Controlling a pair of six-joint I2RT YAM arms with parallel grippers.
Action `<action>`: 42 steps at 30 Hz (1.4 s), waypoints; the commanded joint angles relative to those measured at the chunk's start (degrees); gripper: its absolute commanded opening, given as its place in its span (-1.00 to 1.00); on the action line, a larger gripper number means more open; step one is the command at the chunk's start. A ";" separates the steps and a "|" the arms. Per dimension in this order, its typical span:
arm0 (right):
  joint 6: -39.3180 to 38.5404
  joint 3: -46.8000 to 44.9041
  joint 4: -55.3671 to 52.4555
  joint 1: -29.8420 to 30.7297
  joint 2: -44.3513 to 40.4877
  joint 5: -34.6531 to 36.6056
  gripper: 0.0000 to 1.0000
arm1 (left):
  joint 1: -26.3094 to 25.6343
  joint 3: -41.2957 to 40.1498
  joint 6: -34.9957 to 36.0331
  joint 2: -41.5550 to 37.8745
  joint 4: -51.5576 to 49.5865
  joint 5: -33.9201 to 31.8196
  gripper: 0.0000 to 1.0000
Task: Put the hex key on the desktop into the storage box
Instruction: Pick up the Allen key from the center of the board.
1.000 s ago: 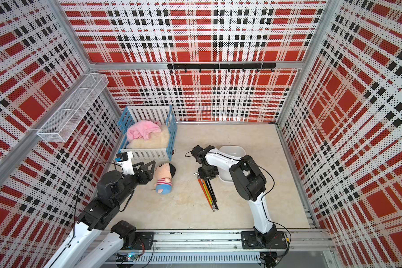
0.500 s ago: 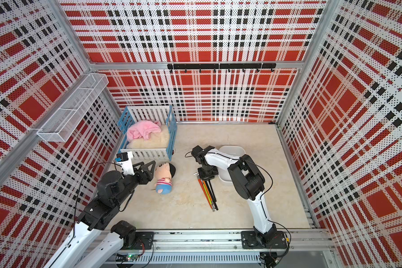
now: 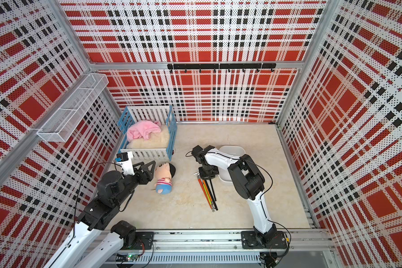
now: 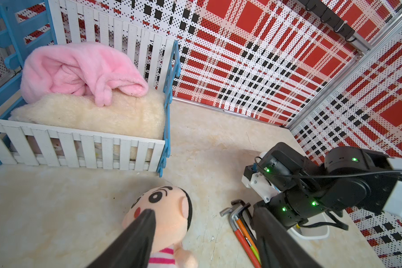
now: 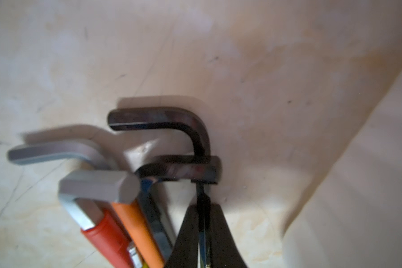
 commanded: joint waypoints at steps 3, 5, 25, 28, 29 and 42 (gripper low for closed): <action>3.04 3.59 -3.99 -1.00 1.11 7.28 -1.00 | -0.32 0.07 0.02 0.05 -0.03 -0.21 0.45; 3.74 3.89 -4.14 -1.51 0.85 6.96 -1.00 | -0.32 0.07 0.09 -0.11 -0.06 -0.31 0.45; 2.99 8.72 -3.92 -3.03 1.36 3.50 -1.00 | -0.36 0.07 0.08 -0.08 -0.02 -0.22 0.44; 3.02 9.23 -4.52 -2.88 1.13 3.66 -1.00 | -0.39 -0.01 0.10 -0.10 -0.03 -0.10 0.44; 3.02 9.58 -4.90 -2.91 1.00 3.63 -1.00 | -0.40 -0.02 0.12 -0.11 0.03 -0.15 0.43; 3.34 15.61 -10.07 -3.51 -4.08 3.61 -1.00 | -0.32 -0.02 0.19 0.38 0.06 0.33 0.43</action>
